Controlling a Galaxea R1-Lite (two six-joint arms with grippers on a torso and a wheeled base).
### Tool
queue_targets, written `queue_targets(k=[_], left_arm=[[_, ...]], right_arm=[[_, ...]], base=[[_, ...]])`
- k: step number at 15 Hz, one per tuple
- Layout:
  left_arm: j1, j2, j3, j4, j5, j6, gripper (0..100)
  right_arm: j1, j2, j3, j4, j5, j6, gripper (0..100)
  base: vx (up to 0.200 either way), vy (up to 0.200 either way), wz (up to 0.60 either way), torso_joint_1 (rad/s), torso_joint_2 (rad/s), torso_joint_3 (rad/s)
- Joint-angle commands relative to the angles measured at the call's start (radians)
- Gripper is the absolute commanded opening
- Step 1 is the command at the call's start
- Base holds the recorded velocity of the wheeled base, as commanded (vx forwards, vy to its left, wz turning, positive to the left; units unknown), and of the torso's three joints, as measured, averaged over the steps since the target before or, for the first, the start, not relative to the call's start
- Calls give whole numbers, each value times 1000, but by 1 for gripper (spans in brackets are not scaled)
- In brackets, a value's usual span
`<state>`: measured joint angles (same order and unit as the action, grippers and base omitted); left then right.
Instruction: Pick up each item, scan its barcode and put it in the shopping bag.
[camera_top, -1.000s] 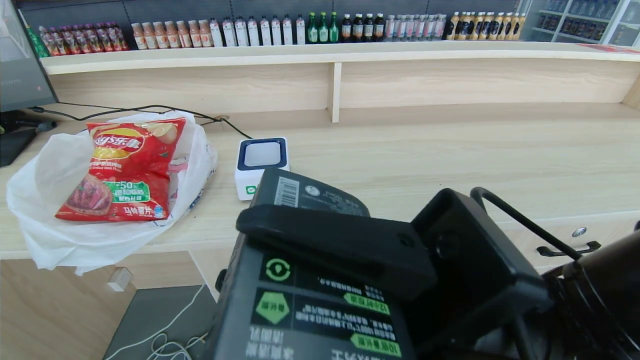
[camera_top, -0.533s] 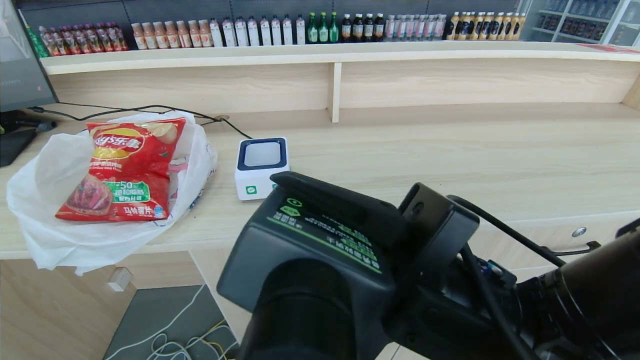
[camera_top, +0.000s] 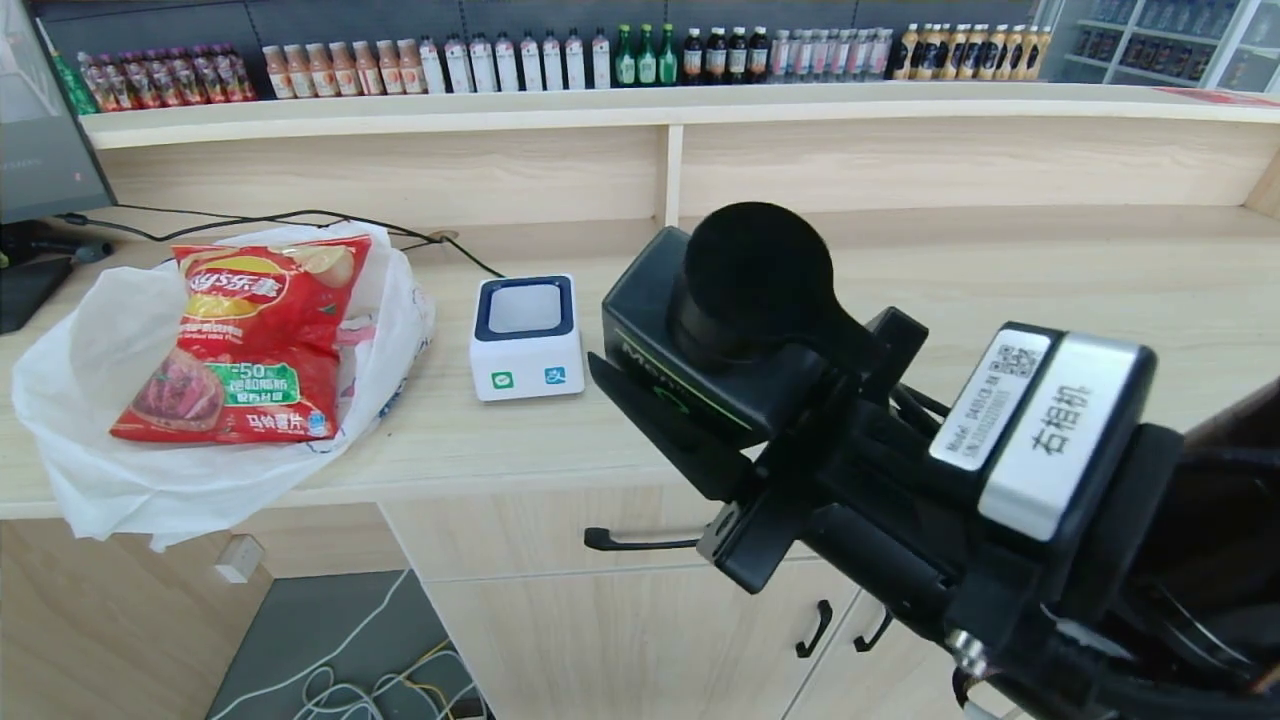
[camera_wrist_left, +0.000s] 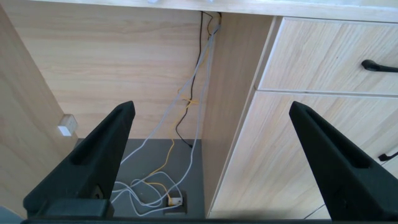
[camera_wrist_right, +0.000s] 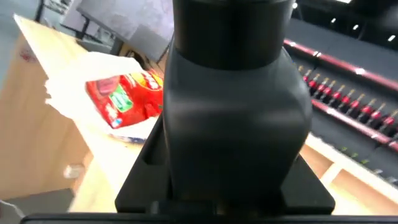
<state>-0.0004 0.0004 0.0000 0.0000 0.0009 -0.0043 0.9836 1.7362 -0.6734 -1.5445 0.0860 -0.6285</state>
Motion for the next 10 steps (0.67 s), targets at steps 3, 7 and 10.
queue_targets(k=[3,7,10], left_arm=[[0,0,0,0,1,0,100],[0,0,0,0,1,0,100],[0,0,0,0,1,0,100]], right_arm=[[-19,-1,3,27,21,87,0],[-63,-37,46,57,3,326,0],[-115,-37,109,46,-11,475,0]], base=[[0,0,0,0,0,0],[0,0,0,0,0,0],[0,0,0,0,0,0]])
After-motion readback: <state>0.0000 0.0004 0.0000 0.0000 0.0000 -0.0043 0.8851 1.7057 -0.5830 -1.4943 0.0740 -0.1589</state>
